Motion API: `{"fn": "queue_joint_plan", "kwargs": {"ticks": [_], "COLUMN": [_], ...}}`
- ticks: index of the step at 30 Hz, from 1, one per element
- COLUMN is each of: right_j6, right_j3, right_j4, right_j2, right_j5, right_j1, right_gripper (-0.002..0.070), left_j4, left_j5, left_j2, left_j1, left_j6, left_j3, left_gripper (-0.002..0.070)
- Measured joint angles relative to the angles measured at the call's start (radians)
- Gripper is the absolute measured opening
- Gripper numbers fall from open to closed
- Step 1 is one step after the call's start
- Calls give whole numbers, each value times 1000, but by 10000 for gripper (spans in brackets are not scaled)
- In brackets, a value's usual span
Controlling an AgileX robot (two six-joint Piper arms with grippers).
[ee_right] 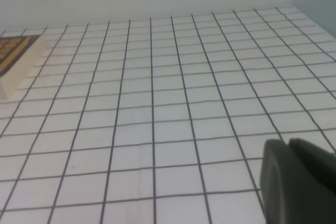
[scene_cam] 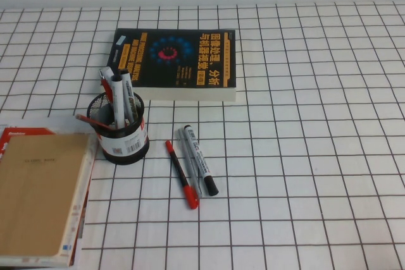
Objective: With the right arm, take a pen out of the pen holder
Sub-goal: 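Take a marker out of the pen holder and lay it on the table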
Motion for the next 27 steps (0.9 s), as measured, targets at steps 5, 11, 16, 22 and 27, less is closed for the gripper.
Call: {"fn": "queue_joint_plan", "kwargs": {"ticks": [5,11,16,22,27], "right_j6": [0,0,0,0,0], "right_j3": [0,2,2,2,2], "right_j4": [-36,-57,-59,-59,-60], "right_j2": [-37,-37,-37,-37,-37], "right_j5": [113,154,156,158,160], "right_j1": [0,0,0,0,0], "right_gripper": [-15,-15,-15,-15,-15], "left_j4": [0,0,0,0,0], "left_j5": [0,0,0,0,0], "left_j2": [0,0,0,0,0], "left_j1": [0,0,0,0,0], "left_j6": [0,0,0,0,0], "left_j3": [0,0,0,0,0], "left_gripper": [-4,-4,-4,-4,-4]}}
